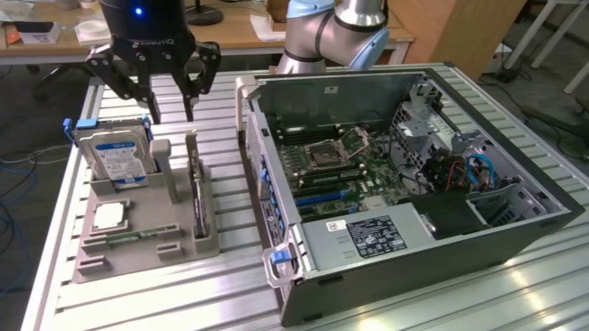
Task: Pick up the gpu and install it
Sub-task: 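Pick up the gpu and move the gpu toward the slot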
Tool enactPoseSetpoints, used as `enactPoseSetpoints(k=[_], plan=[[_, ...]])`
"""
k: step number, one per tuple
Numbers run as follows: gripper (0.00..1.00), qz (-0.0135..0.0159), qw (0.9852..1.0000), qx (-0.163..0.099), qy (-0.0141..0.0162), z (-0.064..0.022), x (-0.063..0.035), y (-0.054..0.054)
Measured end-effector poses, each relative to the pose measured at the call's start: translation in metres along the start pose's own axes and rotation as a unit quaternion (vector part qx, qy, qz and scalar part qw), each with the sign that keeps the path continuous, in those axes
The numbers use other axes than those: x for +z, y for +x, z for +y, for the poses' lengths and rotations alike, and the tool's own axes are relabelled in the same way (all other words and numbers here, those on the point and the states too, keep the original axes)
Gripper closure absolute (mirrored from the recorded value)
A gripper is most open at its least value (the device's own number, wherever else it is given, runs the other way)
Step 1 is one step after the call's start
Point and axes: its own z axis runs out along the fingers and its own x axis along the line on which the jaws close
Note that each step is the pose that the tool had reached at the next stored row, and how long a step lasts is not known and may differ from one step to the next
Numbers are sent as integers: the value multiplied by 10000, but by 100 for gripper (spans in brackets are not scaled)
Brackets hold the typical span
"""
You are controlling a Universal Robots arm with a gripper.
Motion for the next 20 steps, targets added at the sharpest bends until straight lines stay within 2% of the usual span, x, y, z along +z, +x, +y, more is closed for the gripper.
enactPoseSetpoints(k=[7, 20], plan=[[53, 1, 10000, -19, 0, -60, 15, -2], [53, 2, 10000, -47, -1, -97, 40, -3]])
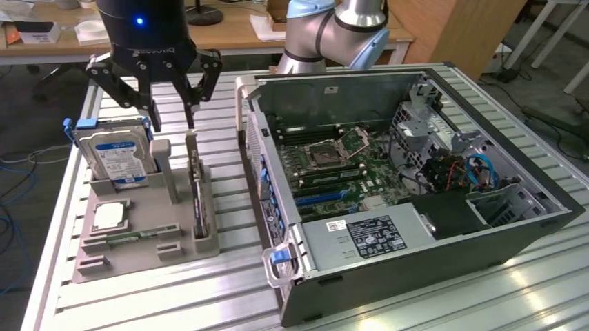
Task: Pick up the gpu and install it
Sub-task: 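Pick up the gpu and move the gpu toward the slot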
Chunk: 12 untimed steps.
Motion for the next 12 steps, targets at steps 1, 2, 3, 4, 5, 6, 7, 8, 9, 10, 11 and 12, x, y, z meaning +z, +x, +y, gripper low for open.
enactPoseSetpoints(k=[1, 2, 3, 4, 5, 6, 7, 8, 9, 10, 11, 12], plan=[[53, 1, 10000, -3, 0, -4, 2, 0], [53, 1, 10000, -5, -1, -9, 3, 0], [53, 1, 10000, -5, -2, -14, 5, 0], [53, 1, 10000, -6, -3, -18, 7, 0], [53, 1, 10000, -7, -3, -23, 7, -1], [53, 1, 10000, -8, -3, -29, 10, -1], [53, 1, 10000, -9, -4, -37, 12, -1], [53, 1, 10000, -9, -4, -44, 13, -1], [53, 1, 10000, -9, -4, -51, 14, -1], [53, 1, 10000, -9, -4, -56, 16, -2], [53, 1, 10000, -9, -4, -60, 18, -1], [53, 1, 10000, -9, -5, -64, 20, -1]])
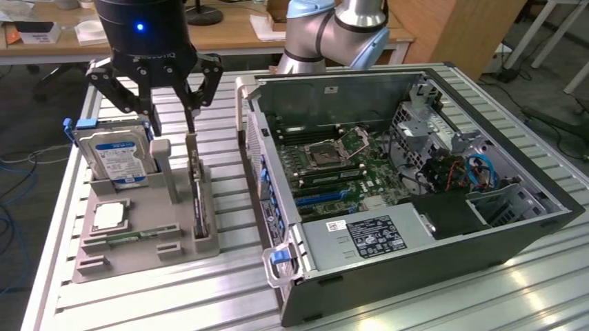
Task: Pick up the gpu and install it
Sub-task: 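Pick up the gpu and move the gpu toward the slot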
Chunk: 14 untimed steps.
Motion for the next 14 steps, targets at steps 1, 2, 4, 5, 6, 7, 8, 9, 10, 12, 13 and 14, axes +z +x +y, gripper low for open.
enactPoseSetpoints(k=[1, 2, 4, 5, 6, 7, 8, 9, 10, 12, 13, 14], plan=[[53, 0, 10000, 0, 0, -4, 2, 0], [53, 0, 10000, -1, 0, -8, 3, 0], [53, 0, 10000, 0, -3, -14, 8, 0], [53, 1, 10000, 0, -5, -17, 10, 0], [53, 0, 10000, 0, -7, -20, 13, 0], [53, 0, 10000, 0, -8, -24, 16, 0], [53, 1, 10000, 0, -9, -28, 17, -1], [53, 1, 10000, 0, -9, -30, 20, 0], [53, 1, 10000, 0, -10, -32, 23, 0], [53, 1, 10000, 0, -13, -39, 29, -1], [53, 1, 10000, -1, -14, -44, 31, -1], [53, 1, 10000, -1, -15, -48, 34, -1]])
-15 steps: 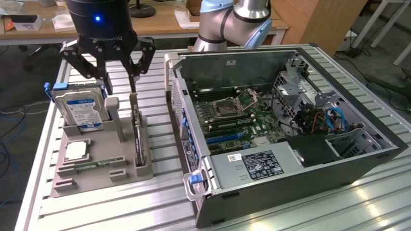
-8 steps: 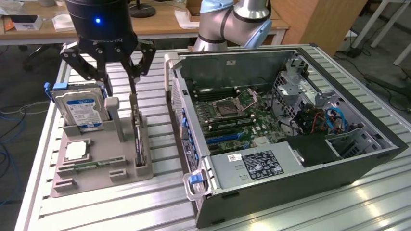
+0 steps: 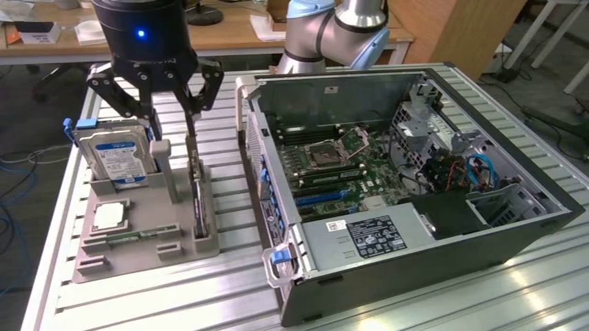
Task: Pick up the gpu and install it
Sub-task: 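Pick up the gpu and move the gpu toward the slot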
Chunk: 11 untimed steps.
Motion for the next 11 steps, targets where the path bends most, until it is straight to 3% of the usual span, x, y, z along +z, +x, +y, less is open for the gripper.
enactPoseSetpoints(k=[11], plan=[[53, 0, 10000, -3, -3, -33, 20, 0]])
